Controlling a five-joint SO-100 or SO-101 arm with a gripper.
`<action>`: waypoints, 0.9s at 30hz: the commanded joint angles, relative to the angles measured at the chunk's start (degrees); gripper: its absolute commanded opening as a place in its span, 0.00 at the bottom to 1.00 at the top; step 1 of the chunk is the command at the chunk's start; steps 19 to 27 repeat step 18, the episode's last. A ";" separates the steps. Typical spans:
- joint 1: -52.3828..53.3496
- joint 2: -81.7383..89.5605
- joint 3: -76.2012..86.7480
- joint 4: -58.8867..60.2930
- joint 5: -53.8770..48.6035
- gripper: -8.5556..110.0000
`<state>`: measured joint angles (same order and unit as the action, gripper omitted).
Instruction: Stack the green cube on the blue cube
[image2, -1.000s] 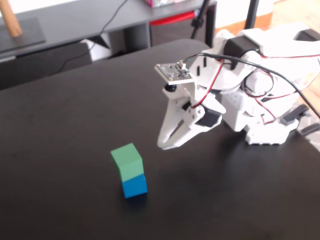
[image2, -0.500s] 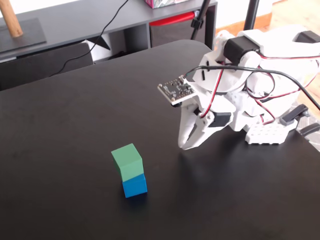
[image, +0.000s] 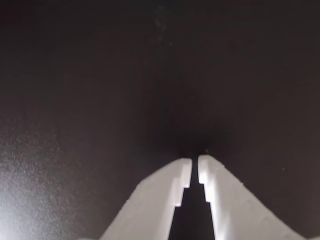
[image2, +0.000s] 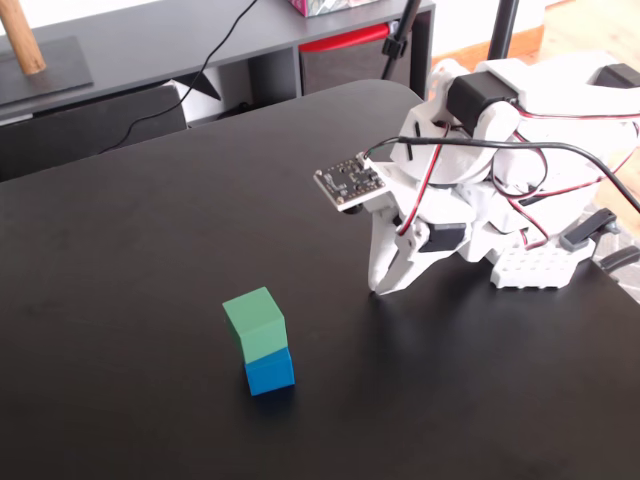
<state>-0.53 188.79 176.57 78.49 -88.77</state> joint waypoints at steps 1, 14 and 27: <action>0.35 -0.35 2.11 0.62 7.03 0.07; 0.35 -0.35 2.11 0.62 8.00 0.07; 0.35 -0.35 2.11 0.62 8.00 0.07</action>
